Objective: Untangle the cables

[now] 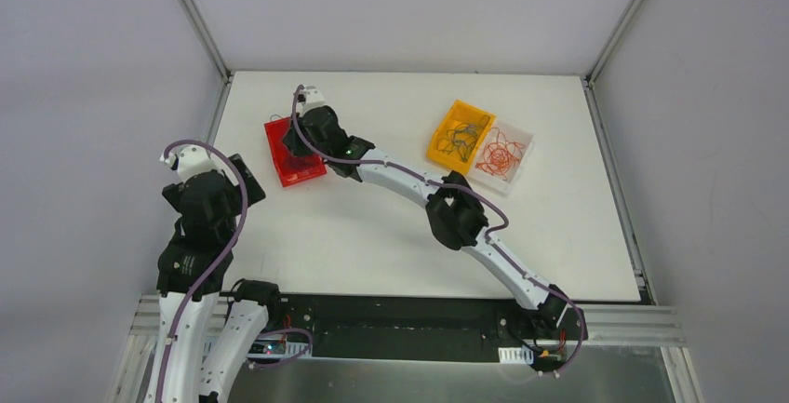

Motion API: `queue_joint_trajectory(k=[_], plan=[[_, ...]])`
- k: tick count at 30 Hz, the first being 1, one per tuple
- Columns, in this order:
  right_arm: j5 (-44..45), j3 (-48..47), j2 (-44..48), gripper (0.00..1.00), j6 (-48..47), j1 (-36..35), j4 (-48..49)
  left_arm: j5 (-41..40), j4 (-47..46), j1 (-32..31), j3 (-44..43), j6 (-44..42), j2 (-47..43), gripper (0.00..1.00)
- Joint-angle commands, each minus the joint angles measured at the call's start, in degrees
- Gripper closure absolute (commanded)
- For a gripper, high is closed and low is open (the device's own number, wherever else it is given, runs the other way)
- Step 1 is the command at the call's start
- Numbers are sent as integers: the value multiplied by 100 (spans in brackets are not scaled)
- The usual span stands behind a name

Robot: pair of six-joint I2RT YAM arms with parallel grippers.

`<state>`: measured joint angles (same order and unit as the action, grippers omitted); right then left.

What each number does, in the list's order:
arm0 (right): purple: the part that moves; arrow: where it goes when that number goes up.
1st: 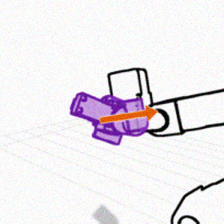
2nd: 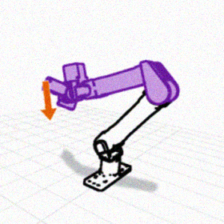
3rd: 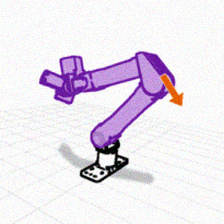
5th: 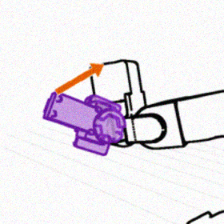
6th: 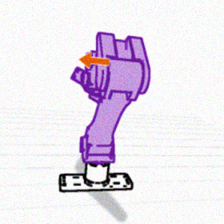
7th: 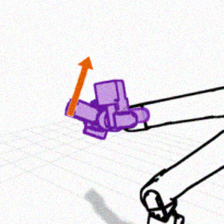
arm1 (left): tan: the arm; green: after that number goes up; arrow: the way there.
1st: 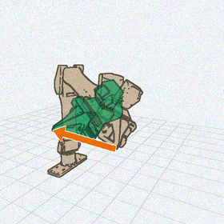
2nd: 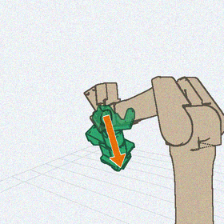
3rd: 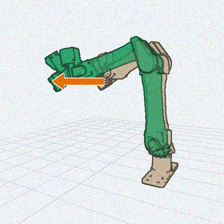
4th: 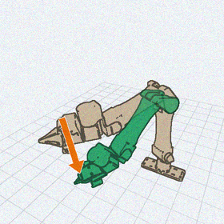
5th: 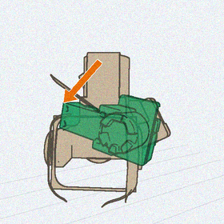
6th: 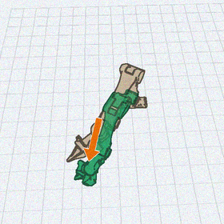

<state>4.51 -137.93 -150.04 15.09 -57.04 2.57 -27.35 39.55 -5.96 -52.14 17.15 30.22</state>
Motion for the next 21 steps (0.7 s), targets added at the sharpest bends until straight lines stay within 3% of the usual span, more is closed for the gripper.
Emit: queue_joint_trajectory(k=[1, 8, 9, 11, 13, 21], plan=[[-347, -280, 28, 100, -172, -61, 544, 25, -132, -4, -47, 4, 82, 1], [-301, 34, -33, 99, 112, 13, 650, 99, -158, -2, -143, -1, 257, 1], [-271, 62, -36, 91, 121, 15, 655, 114, -162, -2, -145, -1, 267, 1], [-196, 139, 15, 60, 143, 15, 650, 124, -173, -2, -141, -9, 287, 1], [-190, 221, 136, 48, 158, 12, 655, 118, -175, -6, -141, -10, 311, 1], [20, 417, 815, 45, 222, 8, 98, 124, -167, -2, -199, 2, 348, 1]])
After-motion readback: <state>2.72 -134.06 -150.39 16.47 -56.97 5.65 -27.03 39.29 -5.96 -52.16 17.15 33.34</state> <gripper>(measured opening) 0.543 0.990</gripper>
